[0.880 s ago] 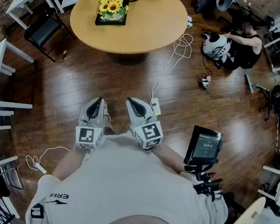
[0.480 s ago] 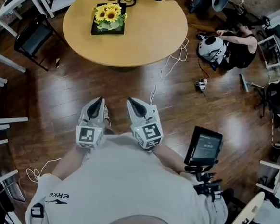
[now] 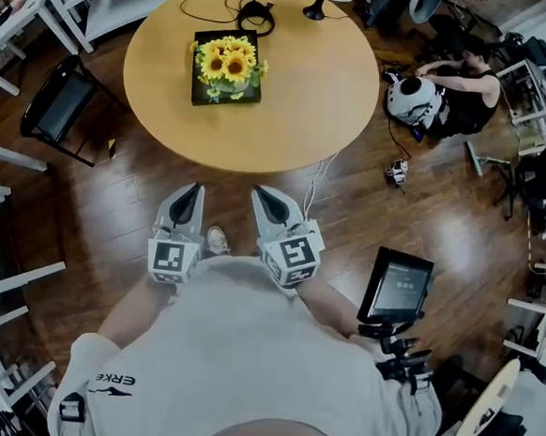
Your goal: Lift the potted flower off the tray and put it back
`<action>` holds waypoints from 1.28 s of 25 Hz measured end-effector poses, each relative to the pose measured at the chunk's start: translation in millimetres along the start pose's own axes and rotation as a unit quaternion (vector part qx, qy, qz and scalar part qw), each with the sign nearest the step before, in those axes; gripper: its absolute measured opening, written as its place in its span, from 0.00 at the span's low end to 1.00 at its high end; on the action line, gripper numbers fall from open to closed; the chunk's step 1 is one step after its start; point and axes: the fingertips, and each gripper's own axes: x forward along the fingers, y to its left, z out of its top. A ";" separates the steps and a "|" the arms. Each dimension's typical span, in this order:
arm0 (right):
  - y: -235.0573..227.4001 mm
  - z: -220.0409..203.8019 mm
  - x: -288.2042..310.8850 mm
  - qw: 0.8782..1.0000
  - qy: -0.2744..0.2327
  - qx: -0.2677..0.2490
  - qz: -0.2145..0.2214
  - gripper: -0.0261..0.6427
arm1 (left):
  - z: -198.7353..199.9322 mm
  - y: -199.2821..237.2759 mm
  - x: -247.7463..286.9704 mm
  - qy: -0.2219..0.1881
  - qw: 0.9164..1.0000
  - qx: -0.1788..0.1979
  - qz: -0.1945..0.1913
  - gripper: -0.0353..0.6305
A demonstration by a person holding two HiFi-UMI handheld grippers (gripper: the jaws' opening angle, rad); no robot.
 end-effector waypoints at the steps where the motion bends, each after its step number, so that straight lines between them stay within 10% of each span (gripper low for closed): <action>1: -0.6 1.9 9.5 1.000 0.000 0.000 -0.005 0.06 | -0.3 8.7 4.3 0.001 1.000 0.000 -0.004 0.06; 32: -174.3 24.4 174.3 0.996 0.064 -0.023 0.052 0.06 | -4.2 97.2 198.7 0.062 0.994 -0.014 0.092 0.06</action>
